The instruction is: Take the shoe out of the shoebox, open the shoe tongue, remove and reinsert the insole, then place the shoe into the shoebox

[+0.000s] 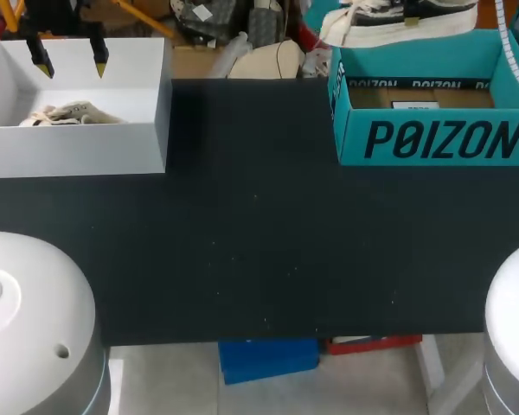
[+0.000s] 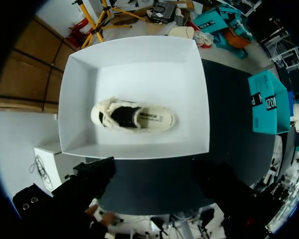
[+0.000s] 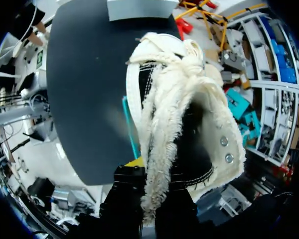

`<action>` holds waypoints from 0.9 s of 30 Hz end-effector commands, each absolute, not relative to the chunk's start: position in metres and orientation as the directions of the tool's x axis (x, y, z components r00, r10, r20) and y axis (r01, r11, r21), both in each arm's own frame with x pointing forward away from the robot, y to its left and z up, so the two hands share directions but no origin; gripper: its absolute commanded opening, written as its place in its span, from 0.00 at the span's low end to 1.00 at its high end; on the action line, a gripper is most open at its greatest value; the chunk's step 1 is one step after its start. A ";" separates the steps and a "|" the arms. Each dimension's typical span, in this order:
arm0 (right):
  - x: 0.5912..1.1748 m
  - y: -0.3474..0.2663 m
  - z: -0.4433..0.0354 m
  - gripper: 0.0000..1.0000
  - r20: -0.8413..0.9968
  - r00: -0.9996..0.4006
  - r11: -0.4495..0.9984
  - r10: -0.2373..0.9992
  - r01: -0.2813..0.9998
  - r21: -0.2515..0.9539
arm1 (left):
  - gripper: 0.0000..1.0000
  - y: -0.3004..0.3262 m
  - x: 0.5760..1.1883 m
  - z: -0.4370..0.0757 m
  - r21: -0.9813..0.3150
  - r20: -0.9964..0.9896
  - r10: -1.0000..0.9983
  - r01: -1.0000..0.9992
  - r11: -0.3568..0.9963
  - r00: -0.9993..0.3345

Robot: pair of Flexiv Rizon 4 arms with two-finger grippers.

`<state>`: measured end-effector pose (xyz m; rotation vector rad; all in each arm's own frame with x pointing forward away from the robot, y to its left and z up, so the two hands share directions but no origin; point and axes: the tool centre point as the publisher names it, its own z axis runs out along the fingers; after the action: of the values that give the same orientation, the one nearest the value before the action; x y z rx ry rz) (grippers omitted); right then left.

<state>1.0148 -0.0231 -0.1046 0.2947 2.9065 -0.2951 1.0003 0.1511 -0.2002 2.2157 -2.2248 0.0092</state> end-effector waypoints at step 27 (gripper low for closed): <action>0.804 0.173 -0.215 0.00 -0.446 -0.890 0.984 0.096 0.153 -0.093 | 1.00 0.151 1.000 -0.200 -0.001 0.003 -1.000 -1.000 0.002 -0.002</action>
<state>0.8114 0.1781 -0.1793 0.2187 2.7370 -0.2271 1.0002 0.1511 -0.2002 2.2157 -2.2247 0.0092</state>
